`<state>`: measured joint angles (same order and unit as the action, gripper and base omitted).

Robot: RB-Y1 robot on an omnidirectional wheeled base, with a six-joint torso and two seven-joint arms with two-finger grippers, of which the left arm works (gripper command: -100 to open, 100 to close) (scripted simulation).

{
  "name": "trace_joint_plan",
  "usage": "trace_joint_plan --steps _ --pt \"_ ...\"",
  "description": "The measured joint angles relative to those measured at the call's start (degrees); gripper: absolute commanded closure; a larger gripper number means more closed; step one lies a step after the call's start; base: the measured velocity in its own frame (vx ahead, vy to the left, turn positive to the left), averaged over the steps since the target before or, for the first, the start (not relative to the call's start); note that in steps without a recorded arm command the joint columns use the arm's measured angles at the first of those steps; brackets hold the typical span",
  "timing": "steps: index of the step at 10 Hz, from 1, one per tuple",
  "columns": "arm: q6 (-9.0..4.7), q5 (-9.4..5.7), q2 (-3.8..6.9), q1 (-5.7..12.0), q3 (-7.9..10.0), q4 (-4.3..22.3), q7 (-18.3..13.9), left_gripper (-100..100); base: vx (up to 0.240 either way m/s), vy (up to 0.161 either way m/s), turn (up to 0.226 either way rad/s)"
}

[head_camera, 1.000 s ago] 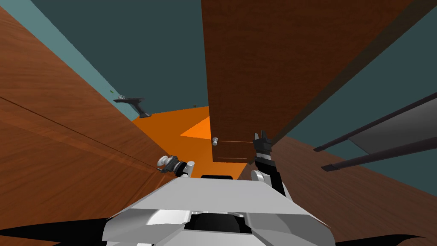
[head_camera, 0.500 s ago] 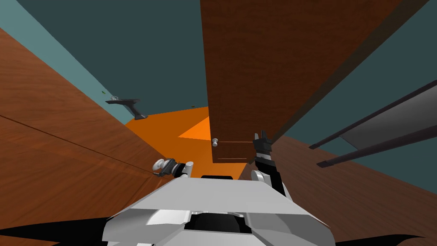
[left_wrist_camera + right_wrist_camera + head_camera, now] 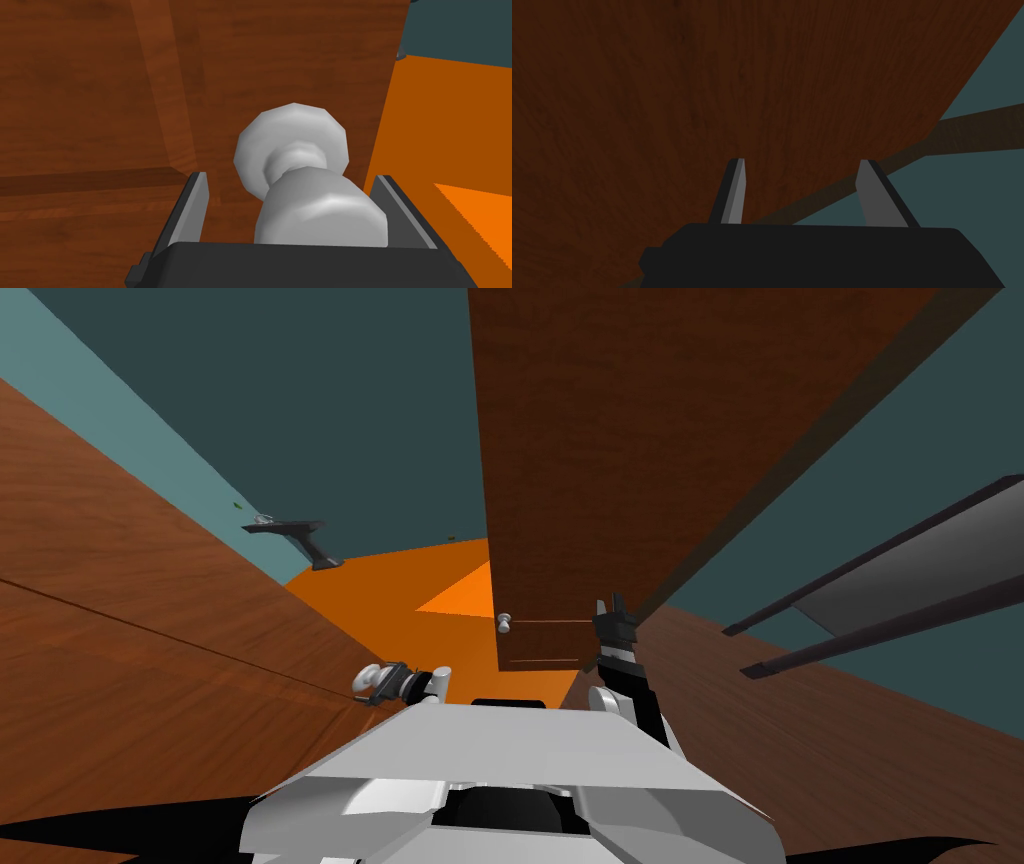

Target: Push the door open

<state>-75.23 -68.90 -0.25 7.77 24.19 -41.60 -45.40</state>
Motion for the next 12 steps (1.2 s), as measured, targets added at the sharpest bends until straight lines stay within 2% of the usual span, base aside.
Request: trace_joint_plan --steps 1,2,3,4,6,7,8,9,10,12 --pt "-0.28 0.09 0.27 0.79 1.05 1.5 -0.6 100 0.055 0.034 -0.073" --pt "-0.26 0.31 -0.37 0.52 2.32 0.8 -0.3 100 0.074 0.039 -0.065" --pt "-0.56 0.54 -0.31 1.19 3.65 2.0 -0.7 100 0.086 0.050 -0.050" --pt "-0.96 0.75 -0.69 1.77 4.92 2.6 -0.8 100 0.075 0.045 -0.021" --pt "-1.07 1.09 -1.27 1.43 7.13 2.2 -0.8 100 0.080 0.037 -0.020" --pt "-1.04 1.15 -1.24 1.48 8.08 2.5 -0.9 100 0.113 0.032 0.016" --pt "-1.60 1.21 -0.92 2.39 9.20 4.5 -1.4 100 0.050 0.013 0.011" --pt "-1.82 1.22 -0.90 2.45 9.35 4.8 -1.6 100 -0.091 0.058 -0.180" --pt "-2.03 0.76 -0.91 2.17 9.71 3.9 -1.1 100 -0.145 0.082 -0.174" --pt "-2.69 0.04 0.06 2.97 10.26 4.5 -1.1 100 -0.086 0.105 -0.115"
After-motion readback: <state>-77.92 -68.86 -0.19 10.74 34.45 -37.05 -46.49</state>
